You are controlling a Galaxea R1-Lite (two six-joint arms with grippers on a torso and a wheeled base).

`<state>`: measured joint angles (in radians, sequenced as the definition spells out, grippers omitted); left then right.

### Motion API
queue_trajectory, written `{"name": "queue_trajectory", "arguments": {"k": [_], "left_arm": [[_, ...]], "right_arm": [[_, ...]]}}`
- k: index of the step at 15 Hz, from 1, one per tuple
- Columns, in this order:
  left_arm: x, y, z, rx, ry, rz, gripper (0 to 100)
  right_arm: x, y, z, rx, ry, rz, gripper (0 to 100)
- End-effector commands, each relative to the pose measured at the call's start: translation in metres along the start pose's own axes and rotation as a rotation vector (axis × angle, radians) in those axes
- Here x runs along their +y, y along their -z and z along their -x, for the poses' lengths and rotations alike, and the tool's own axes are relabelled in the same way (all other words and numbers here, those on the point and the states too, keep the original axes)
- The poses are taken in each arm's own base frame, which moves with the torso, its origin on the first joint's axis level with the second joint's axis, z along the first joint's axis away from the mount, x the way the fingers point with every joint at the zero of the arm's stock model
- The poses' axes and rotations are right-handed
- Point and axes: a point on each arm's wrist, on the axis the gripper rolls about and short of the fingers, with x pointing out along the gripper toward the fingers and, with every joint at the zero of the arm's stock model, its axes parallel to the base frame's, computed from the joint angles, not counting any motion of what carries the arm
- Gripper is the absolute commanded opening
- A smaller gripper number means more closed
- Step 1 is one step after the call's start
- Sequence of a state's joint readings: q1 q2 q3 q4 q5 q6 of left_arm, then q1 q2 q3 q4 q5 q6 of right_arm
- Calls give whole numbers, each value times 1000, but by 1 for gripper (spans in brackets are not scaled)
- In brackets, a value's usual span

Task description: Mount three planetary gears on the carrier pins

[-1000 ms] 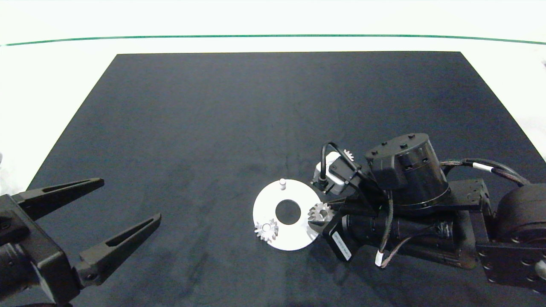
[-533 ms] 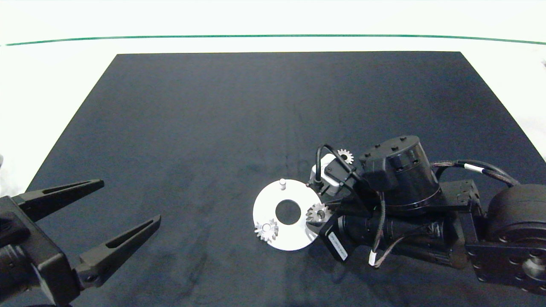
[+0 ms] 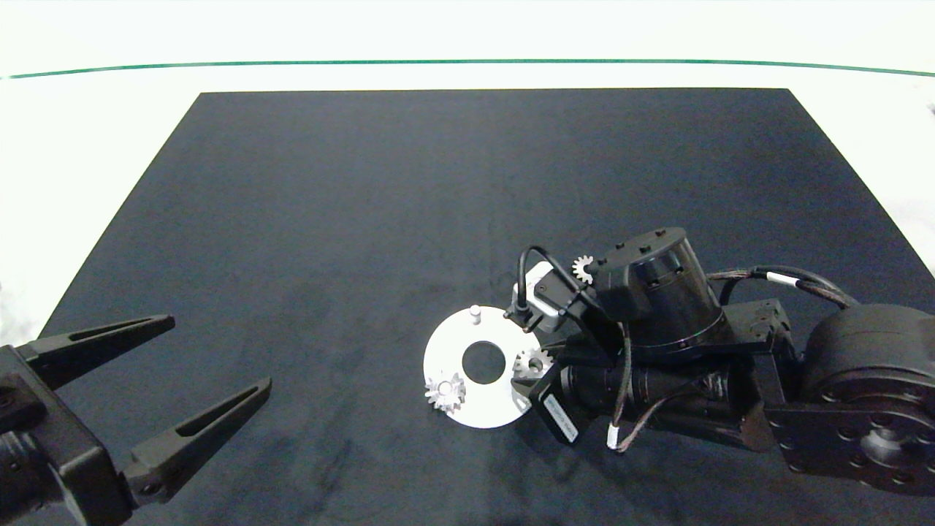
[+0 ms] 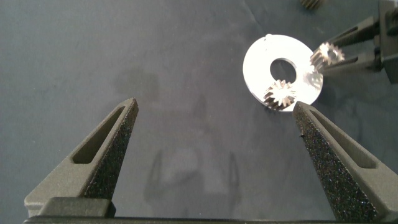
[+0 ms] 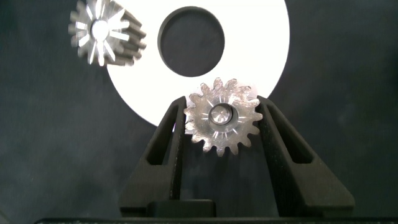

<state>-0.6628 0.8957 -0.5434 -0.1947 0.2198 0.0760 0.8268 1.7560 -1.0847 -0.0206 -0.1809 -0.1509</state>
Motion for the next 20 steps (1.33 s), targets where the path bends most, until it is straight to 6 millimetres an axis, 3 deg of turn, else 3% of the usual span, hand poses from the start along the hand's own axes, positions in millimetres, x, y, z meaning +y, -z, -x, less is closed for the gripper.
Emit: {"name": "queue_trajectory", "arguments": {"k": [1, 8, 12, 20], "left_arm": [[0, 0, 1, -7, -2, 1, 100], [1, -2, 4, -22, -4, 4, 100], [4, -5, 8, -43, -20, 11, 100], [5, -4, 12, -53, -27, 14, 100]], "right_arm": [[2, 0, -1, 0, -2, 4, 100], [-3, -4, 1, -16, 10, -8, 100], [-35, -7, 4, -34, 90, -64, 100], [-75, -11, 12, -61, 197, -115, 100]]}}
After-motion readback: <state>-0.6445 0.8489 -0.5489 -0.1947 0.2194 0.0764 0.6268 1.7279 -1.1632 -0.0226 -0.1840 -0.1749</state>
